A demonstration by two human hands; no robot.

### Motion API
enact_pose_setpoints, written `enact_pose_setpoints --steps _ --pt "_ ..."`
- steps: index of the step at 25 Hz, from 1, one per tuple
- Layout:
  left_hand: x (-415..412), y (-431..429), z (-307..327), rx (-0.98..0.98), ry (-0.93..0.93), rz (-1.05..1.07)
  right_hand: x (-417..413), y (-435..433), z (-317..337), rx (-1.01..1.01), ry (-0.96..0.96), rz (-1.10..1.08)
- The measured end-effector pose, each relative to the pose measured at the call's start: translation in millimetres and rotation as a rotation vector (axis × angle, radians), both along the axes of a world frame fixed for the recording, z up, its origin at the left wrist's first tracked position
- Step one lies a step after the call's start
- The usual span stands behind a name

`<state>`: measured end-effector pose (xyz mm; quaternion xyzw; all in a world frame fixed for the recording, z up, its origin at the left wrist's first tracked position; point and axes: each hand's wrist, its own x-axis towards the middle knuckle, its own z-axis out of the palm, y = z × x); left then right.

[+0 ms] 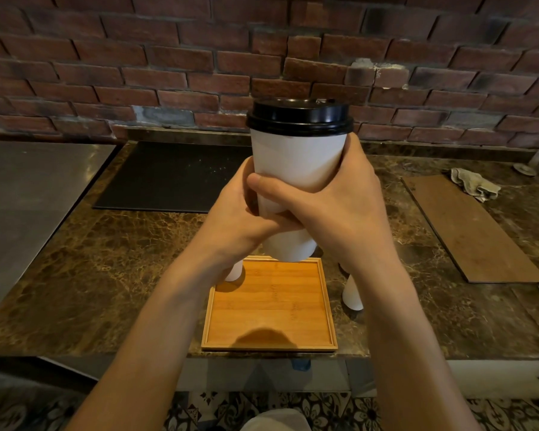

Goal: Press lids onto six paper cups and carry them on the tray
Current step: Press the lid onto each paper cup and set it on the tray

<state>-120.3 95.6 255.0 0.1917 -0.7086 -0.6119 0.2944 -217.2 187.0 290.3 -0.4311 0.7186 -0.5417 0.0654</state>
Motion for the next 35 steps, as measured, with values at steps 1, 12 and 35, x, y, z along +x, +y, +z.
enact_pose_setpoints --steps 1,12,35 --pt "0.2 0.1 0.6 -0.003 -0.004 -0.001 -0.5 0.1 0.6 -0.001 -0.004 0.009" --pt "-0.3 -4.1 1.2 -0.007 -0.028 -0.136 -13.6 4.7 1.8 -0.026 -0.136 0.190" --pt "4.2 -5.6 5.0 0.028 0.057 -0.320 -36.7 4.5 -5.9 -0.102 -0.344 0.569"
